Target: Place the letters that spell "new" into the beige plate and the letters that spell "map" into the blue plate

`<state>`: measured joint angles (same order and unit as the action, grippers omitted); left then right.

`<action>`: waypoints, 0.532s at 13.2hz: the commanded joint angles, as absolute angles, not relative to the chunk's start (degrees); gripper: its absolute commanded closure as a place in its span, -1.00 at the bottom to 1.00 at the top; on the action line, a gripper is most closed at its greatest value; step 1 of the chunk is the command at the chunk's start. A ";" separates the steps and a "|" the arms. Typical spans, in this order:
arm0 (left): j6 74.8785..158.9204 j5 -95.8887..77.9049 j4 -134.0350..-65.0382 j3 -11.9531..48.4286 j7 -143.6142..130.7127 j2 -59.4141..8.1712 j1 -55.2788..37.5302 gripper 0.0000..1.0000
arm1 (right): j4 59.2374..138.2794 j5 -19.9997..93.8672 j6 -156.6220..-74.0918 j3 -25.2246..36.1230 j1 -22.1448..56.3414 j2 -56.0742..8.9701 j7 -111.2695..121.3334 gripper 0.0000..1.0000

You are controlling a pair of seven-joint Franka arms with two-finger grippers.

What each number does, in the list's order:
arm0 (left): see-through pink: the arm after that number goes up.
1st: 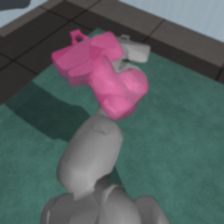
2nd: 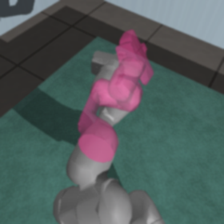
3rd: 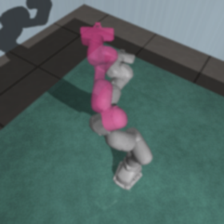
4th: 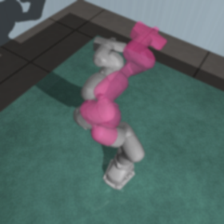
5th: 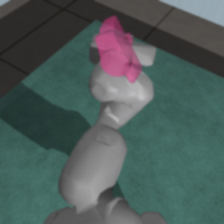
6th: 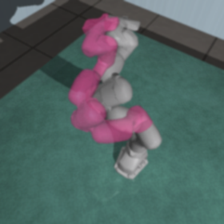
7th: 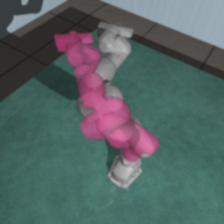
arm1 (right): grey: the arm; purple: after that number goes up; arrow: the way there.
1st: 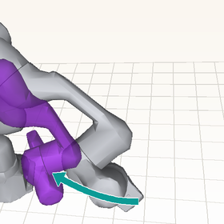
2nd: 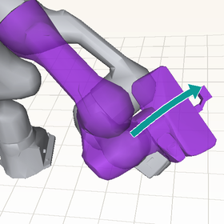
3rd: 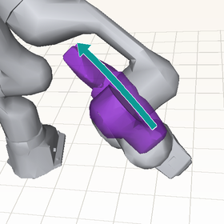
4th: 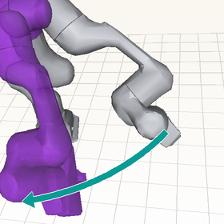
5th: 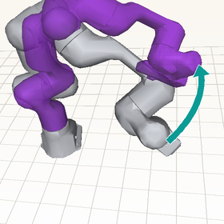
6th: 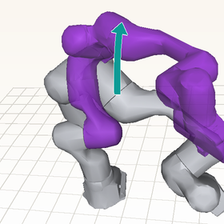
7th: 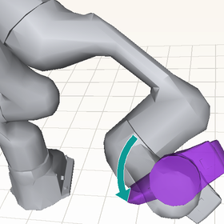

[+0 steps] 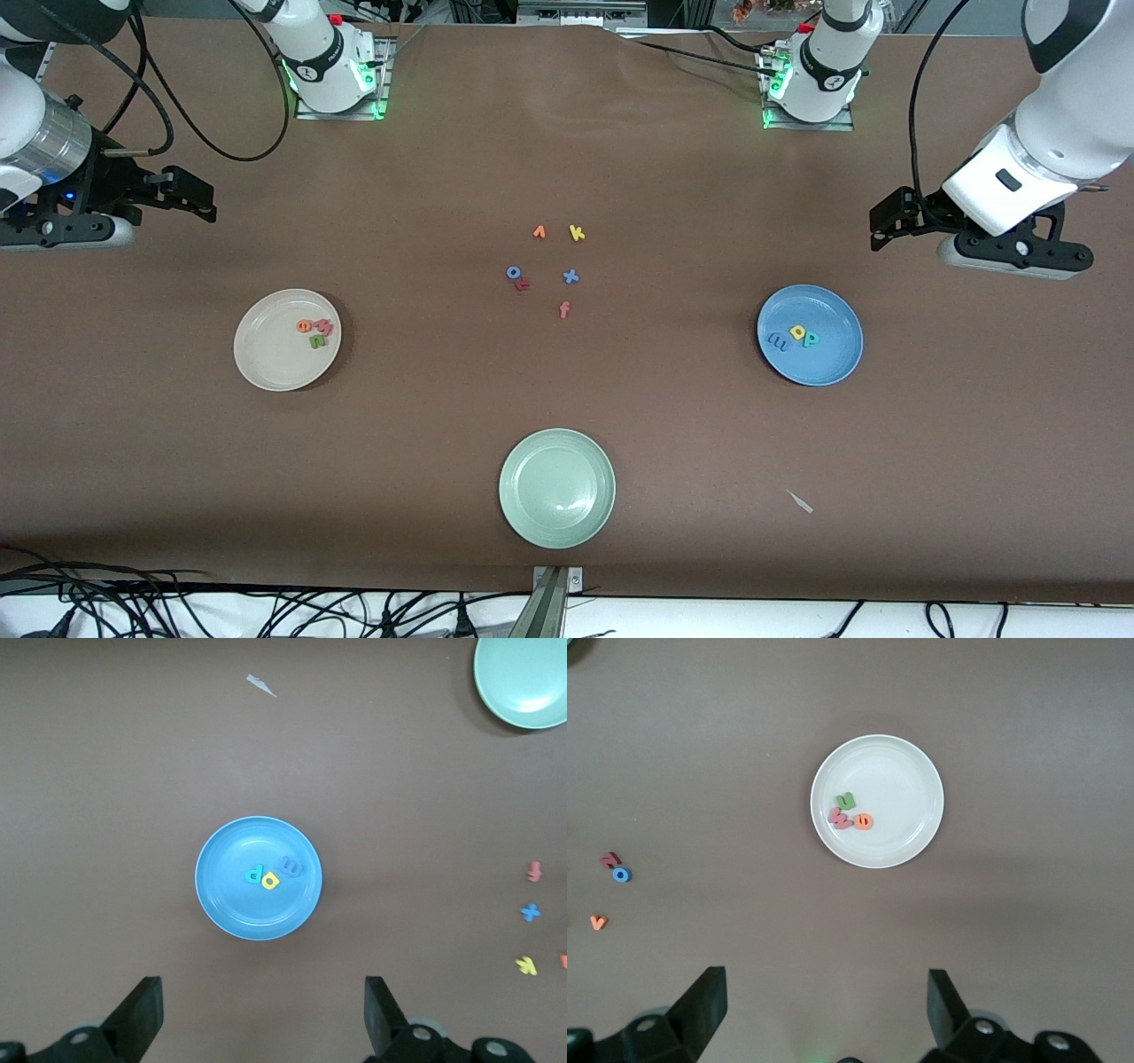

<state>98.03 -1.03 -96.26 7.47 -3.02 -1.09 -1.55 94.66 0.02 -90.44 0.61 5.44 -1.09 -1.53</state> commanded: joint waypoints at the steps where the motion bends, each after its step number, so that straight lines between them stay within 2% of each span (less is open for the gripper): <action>1: 101.25 -2.29 -103.01 2.64 -1.85 3.87 -5.27 -1.00 | 95.01 -0.26 -90.70 0.44 5.10 -0.70 -1.41 -1.00; 7: 99.50 -1.94 -100.91 2.64 -2.11 2.82 -4.22 -1.00 | 95.01 -0.26 -90.70 0.35 5.10 -0.70 -1.49 -1.00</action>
<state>99.98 -1.03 -101.03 3.09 -3.02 2.12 -4.15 94.66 0.02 -90.44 0.63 5.43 -1.09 -1.53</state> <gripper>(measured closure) 0.000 0.000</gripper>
